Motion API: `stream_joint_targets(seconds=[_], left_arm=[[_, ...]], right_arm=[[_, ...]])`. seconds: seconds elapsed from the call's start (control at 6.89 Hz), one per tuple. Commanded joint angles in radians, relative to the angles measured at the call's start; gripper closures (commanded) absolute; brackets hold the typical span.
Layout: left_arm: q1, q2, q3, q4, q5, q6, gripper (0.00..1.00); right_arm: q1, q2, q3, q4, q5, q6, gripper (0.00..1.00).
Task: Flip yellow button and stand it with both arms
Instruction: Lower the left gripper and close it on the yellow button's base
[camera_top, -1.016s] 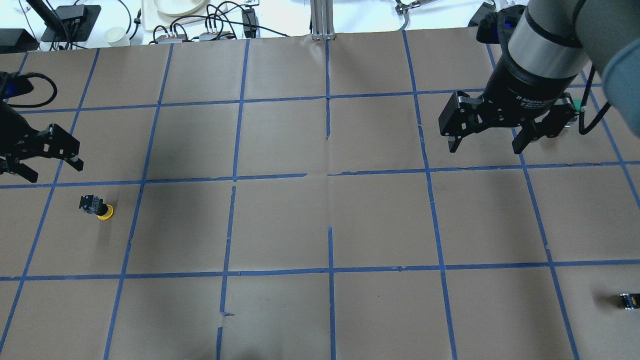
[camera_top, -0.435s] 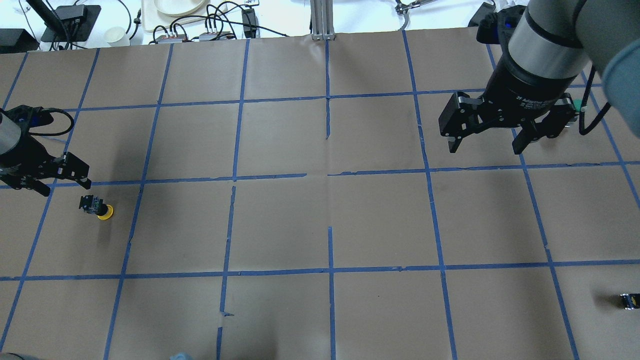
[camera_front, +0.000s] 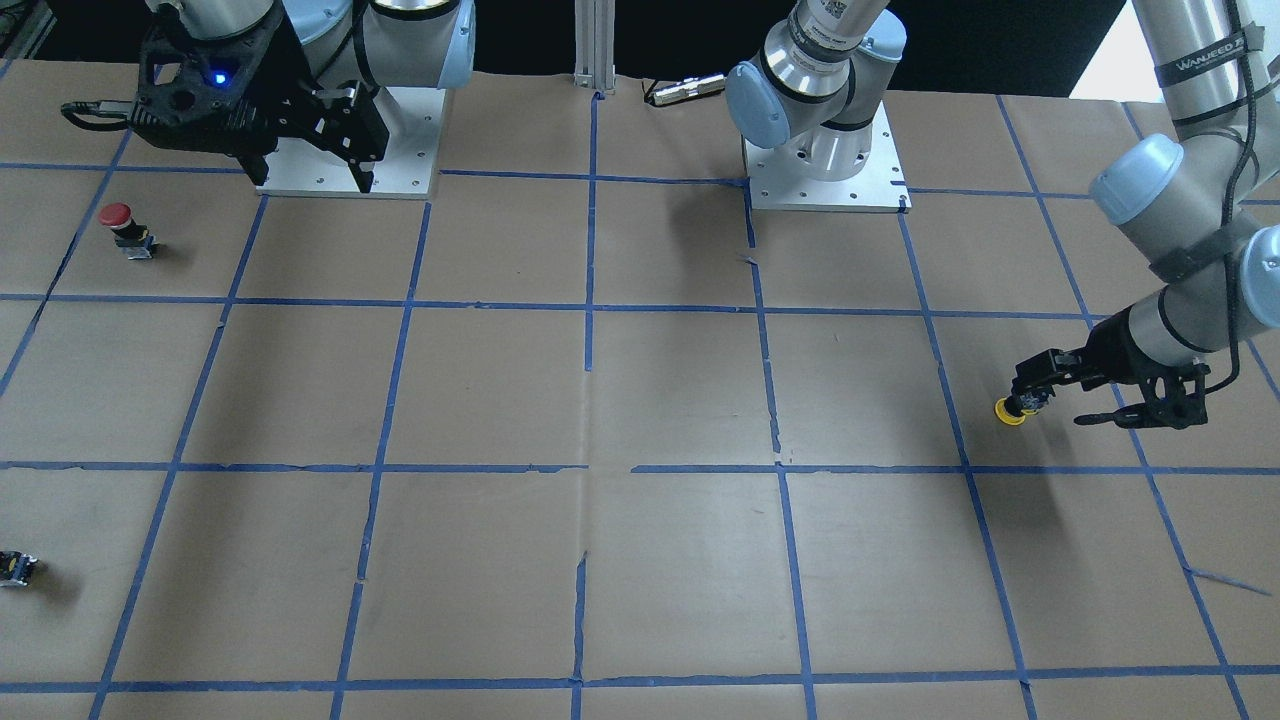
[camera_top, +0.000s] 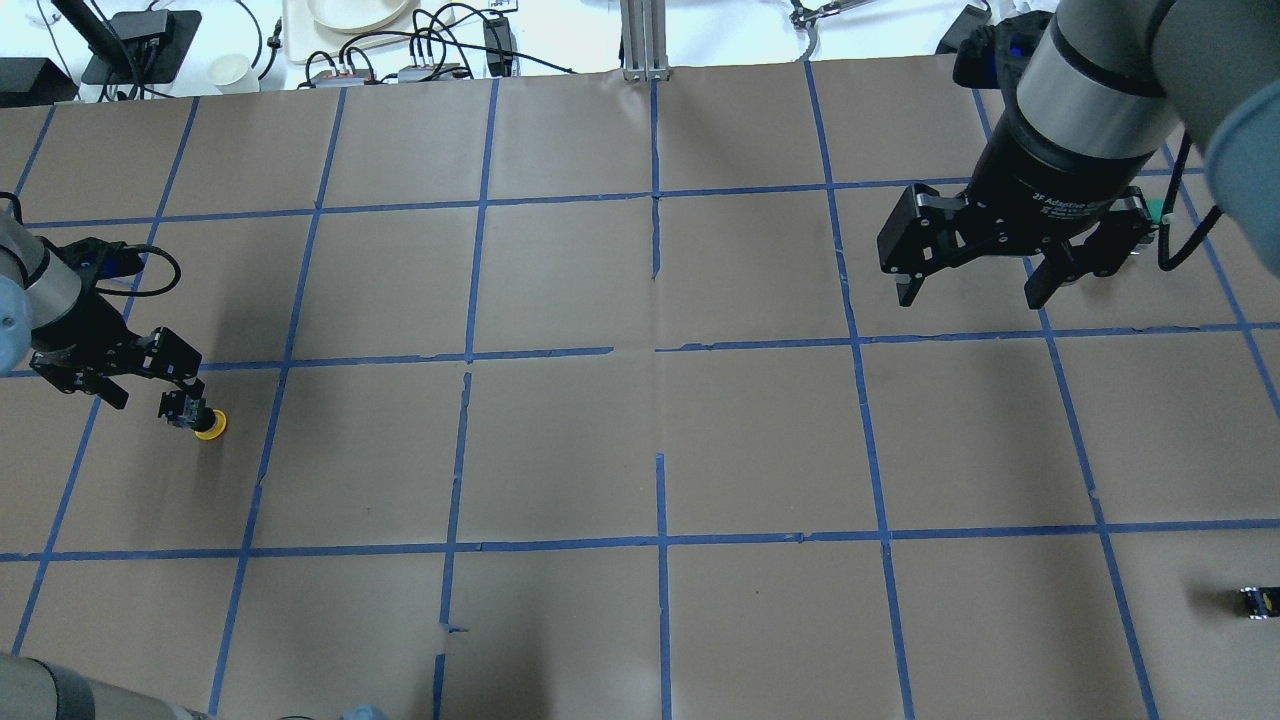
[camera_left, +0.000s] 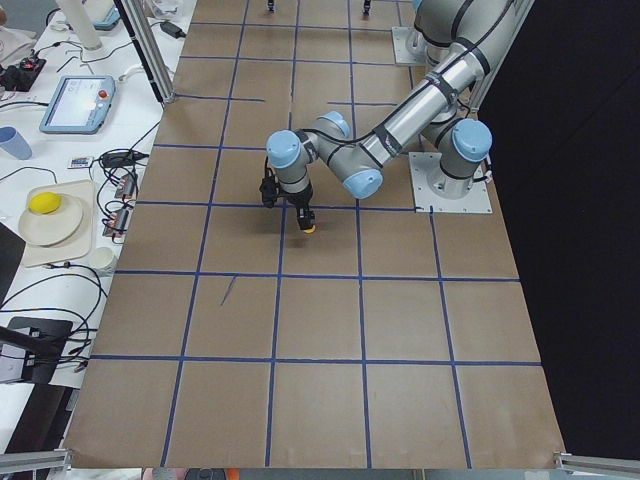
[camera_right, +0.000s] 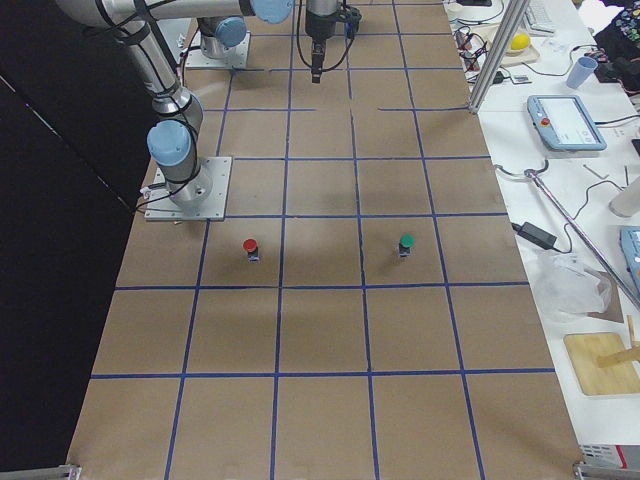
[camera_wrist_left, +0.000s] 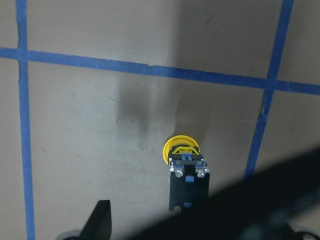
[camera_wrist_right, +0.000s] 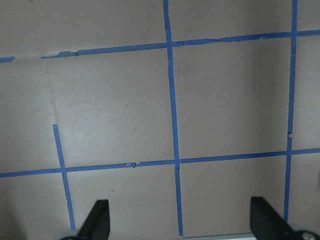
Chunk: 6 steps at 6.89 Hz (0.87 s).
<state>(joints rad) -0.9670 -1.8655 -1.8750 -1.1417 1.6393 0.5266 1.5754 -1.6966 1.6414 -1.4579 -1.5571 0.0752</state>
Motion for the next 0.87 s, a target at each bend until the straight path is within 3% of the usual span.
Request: stream_joint_targets(seconds=[0.0, 0.15, 0.44, 0.73], left_arm=[[0.001, -0.02, -0.001, 0.044, -0.003, 0.015, 0.08], [-0.004, -0.02, -0.006, 0.042, -0.031, 0.012, 0.09], [-0.006, -0.017, -0.006, 0.034, -0.042, 0.032, 0.28], [-0.004, -0.017, -0.027, 0.031, -0.035, 0.038, 0.26]], right_arm=[[0.0, 0.0, 0.0, 0.001, 0.0, 0.0, 0.0], [0.0, 0.0, 0.0, 0.001, -0.001, 0.0, 0.0], [0.0, 0.001, 0.0, -0.004, 0.002, -0.011, 0.0], [-0.002, 0.006, 0.0, -0.004, 0.02, -0.002, 0.0]])
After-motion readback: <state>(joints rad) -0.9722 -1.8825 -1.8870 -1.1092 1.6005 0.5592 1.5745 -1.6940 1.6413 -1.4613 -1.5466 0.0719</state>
